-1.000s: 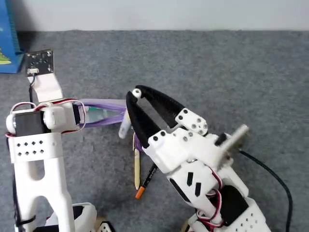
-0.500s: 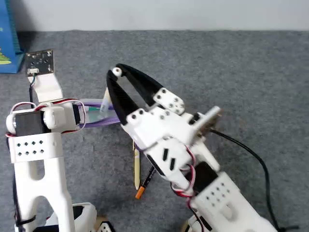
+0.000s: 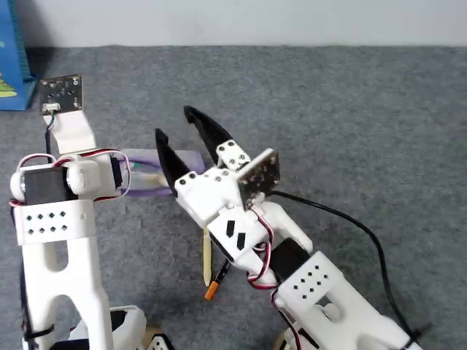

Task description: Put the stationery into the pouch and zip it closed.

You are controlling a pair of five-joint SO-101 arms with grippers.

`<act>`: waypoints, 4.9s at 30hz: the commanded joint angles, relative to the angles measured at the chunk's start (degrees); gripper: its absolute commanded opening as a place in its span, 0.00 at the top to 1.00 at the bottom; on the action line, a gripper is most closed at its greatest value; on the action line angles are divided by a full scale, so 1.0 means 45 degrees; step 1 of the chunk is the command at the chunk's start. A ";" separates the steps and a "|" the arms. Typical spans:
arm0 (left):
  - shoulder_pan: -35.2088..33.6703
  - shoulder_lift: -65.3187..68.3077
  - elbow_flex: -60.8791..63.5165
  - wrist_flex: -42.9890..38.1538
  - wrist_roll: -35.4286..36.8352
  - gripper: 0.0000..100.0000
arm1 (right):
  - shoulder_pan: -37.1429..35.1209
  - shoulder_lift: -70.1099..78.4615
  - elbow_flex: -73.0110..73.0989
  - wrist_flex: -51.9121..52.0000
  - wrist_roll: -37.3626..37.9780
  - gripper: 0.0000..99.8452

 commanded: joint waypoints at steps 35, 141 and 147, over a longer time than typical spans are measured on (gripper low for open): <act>-0.1446 0.0020 -0.0420 -0.0586 -0.0078 0.99 | 0.2002 -0.0615 0.0527 1.3646 -0.6252 0.77; -0.1426 0.0039 0.0342 -0.1035 -0.0137 0.99 | -0.0166 -0.1045 0.0352 -0.4386 -0.1016 0.99; -0.1426 0.0039 0.0342 -0.1035 -0.0137 0.99 | -0.0166 0.0459 0.1289 -0.5089 -0.0996 0.98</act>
